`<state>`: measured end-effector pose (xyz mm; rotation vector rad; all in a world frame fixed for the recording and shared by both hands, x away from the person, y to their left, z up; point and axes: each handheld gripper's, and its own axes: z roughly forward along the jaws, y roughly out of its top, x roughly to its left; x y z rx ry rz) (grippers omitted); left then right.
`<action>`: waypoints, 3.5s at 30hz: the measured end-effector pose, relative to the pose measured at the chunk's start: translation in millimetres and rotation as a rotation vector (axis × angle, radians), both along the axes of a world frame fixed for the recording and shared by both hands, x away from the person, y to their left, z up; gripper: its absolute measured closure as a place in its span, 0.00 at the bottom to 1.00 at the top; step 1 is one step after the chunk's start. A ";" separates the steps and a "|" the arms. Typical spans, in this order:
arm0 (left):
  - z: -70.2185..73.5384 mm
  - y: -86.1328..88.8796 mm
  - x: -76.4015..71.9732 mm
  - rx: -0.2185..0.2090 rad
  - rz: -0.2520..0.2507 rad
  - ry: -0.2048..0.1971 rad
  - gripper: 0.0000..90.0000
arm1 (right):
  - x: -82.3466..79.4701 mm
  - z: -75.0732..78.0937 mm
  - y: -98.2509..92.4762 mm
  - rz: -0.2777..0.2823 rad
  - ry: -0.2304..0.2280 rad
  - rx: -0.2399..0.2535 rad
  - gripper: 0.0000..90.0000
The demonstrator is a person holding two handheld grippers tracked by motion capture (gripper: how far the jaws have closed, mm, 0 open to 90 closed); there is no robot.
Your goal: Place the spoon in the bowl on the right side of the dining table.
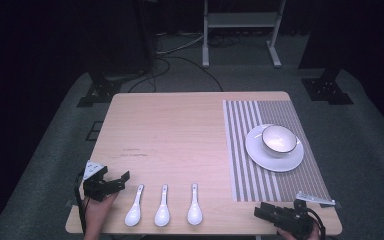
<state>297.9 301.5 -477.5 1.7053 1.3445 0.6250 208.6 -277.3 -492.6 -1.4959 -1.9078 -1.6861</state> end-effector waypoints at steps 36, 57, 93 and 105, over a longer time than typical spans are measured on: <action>0.1 0.4 0.0 -0.003 -0.003 0.002 0.06 | 35.9 18.2 70.5 0.174 0.001 -0.046 0.40; -0.1 0.5 0.2 -0.005 -0.003 0.001 0.06 | 56.0 18.2 98.0 0.219 0.034 -0.048 0.41; -0.1 1.0 0.4 -0.011 -0.004 -0.002 0.06 | 82.9 15.3 146.1 0.268 0.080 -0.077 0.41; -0.1 0.9 0.5 -0.011 -0.004 -0.002 0.06 | 91.1 8.0 154.2 0.254 0.125 -0.082 0.43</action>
